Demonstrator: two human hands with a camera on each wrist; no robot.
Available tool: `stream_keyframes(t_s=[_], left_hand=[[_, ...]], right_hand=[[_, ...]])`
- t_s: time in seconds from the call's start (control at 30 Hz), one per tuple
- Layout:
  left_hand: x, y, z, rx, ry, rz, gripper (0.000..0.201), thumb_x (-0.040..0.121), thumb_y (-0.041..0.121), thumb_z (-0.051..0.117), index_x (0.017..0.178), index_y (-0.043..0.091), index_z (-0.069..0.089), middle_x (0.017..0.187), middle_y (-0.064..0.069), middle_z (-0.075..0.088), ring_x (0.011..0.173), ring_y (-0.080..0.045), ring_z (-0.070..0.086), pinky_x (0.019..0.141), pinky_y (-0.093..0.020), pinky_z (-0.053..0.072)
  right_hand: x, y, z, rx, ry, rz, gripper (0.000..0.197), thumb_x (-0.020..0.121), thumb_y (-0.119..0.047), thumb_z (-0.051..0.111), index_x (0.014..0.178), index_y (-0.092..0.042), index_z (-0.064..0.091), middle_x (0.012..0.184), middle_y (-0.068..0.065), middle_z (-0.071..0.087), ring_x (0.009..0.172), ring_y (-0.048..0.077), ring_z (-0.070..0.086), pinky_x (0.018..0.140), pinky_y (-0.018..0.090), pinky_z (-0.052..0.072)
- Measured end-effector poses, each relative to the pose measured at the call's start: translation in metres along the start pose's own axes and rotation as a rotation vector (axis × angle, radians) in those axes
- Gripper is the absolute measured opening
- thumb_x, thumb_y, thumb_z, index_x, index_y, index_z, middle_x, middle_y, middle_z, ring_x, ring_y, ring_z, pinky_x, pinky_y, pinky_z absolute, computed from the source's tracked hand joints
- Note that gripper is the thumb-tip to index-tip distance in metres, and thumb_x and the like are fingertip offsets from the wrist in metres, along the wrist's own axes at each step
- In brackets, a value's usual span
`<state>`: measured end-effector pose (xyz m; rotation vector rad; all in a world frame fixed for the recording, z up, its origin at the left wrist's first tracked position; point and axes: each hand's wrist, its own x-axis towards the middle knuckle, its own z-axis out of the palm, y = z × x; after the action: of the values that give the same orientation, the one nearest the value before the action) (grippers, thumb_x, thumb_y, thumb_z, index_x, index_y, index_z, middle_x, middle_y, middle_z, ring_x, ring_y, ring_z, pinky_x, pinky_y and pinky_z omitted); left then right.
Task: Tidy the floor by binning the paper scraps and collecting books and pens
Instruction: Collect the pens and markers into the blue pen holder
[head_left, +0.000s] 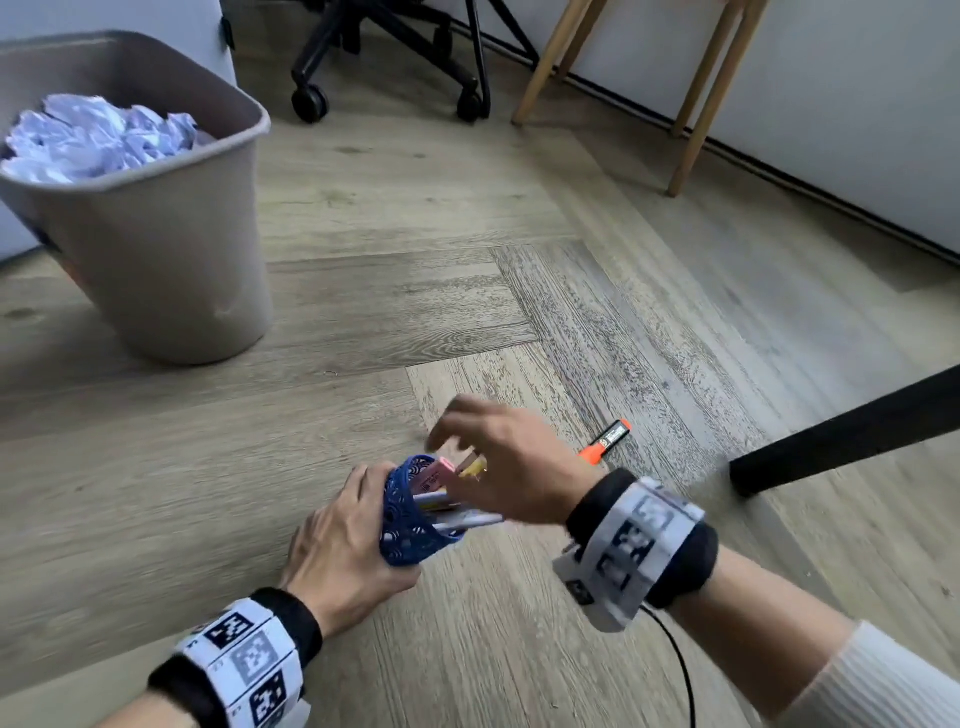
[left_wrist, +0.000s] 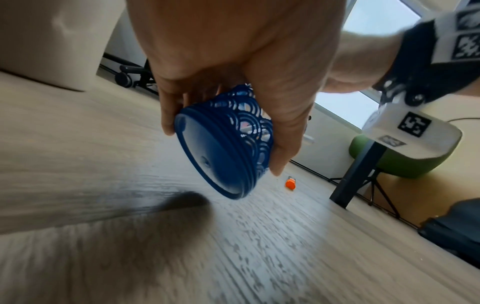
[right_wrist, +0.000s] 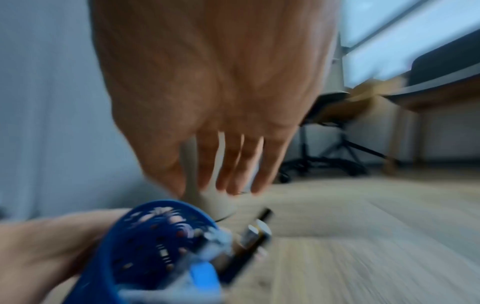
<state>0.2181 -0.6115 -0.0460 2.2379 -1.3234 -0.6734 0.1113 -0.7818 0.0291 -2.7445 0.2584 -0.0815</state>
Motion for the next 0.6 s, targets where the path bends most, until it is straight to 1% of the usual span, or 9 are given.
stream_keyframes(t_s=[0.07,0.1,0.13,0.2,0.27,0.33,0.4,0.5,0.6], left_hand=[[-0.002,-0.002,-0.003,-0.046,0.021,-0.01,0.08,0.053,0.052,0.069,0.124,0.033,0.037,0.106,0.016,0.049,0.085,-0.008,0.057,0.073,-0.023,0.045],[-0.003,-0.003,-0.004,-0.061,0.032,-0.019,0.081,0.053,0.053,0.071,0.124,0.032,0.037,0.108,0.015,0.049,0.085,-0.007,0.056,0.073,-0.022,0.044],[-0.004,-0.004,-0.006,-0.069,0.046,-0.026,0.082,0.053,0.053,0.072,0.124,0.031,0.037,0.109,0.014,0.05,0.085,-0.006,0.055,0.074,-0.02,0.043],[-0.005,-0.007,-0.007,-0.076,0.063,-0.047,0.086,0.052,0.054,0.073,0.127,0.03,0.037,0.114,0.013,0.052,0.089,-0.006,0.056,0.076,-0.019,0.042],[-0.006,-0.011,-0.008,-0.081,0.068,-0.073,0.09,0.051,0.055,0.074,0.129,0.03,0.036,0.117,0.013,0.052,0.092,-0.007,0.056,0.079,-0.02,0.043],[-0.007,-0.016,-0.009,-0.087,0.071,-0.087,0.093,0.049,0.057,0.073,0.129,0.029,0.036,0.119,0.013,0.052,0.094,-0.008,0.057,0.081,-0.021,0.044],[-0.008,-0.021,-0.007,-0.099,0.072,-0.1,0.094,0.049,0.059,0.072,0.13,0.028,0.036,0.119,0.012,0.052,0.096,-0.009,0.058,0.081,-0.021,0.044],[-0.009,-0.024,-0.005,-0.099,0.07,-0.104,0.095,0.048,0.063,0.068,0.13,0.027,0.036,0.119,0.011,0.052,0.095,-0.009,0.058,0.081,-0.02,0.044],[-0.01,-0.022,-0.006,-0.094,0.066,-0.102,0.097,0.05,0.064,0.068,0.132,0.025,0.035,0.119,0.011,0.052,0.091,-0.003,0.051,0.081,-0.017,0.039]], right_hand=[[-0.007,0.039,-0.007,0.083,0.288,0.199,0.009,0.088,-0.019,0.063,0.096,-0.015,0.064,0.095,-0.002,0.063,0.073,0.009,0.061,0.064,0.027,0.056],[-0.014,0.062,-0.008,0.053,0.39,0.335,0.011,0.09,-0.015,0.06,0.1,-0.016,0.063,0.096,0.0,0.065,0.073,0.009,0.061,0.064,0.026,0.056],[-0.023,0.087,-0.006,-0.017,0.396,0.485,0.02,0.092,-0.013,0.056,0.111,-0.018,0.061,0.102,0.003,0.065,0.075,0.011,0.06,0.064,0.026,0.054],[-0.045,0.125,0.011,-0.197,0.086,0.774,0.048,0.093,-0.012,0.052,0.137,-0.03,0.045,0.123,0.012,0.053,0.085,0.019,0.059,0.071,0.031,0.053],[-0.065,0.139,0.034,-0.314,-0.237,0.93,0.055,0.094,-0.019,0.047,0.143,-0.04,0.033,0.134,0.017,0.04,0.099,0.031,0.058,0.084,0.04,0.052],[-0.074,0.137,0.046,-0.3,-0.182,0.953,0.034,0.096,-0.027,0.042,0.129,-0.03,0.051,0.13,0.017,0.041,0.105,0.036,0.056,0.09,0.042,0.05],[-0.074,0.136,0.051,-0.244,-0.058,0.976,0.027,0.097,-0.03,0.045,0.111,-0.012,0.06,0.123,0.016,0.044,0.101,0.036,0.056,0.088,0.042,0.05],[-0.069,0.138,0.055,-0.141,0.081,1.127,0.032,0.085,-0.022,0.061,0.107,-0.001,0.053,0.12,0.02,0.042,0.09,0.039,0.058,0.085,0.044,0.05],[-0.063,0.136,0.052,0.046,0.096,1.359,0.051,0.073,-0.015,0.072,0.113,0.002,0.045,0.115,0.025,0.046,0.097,0.04,0.058,0.086,0.042,0.05]])
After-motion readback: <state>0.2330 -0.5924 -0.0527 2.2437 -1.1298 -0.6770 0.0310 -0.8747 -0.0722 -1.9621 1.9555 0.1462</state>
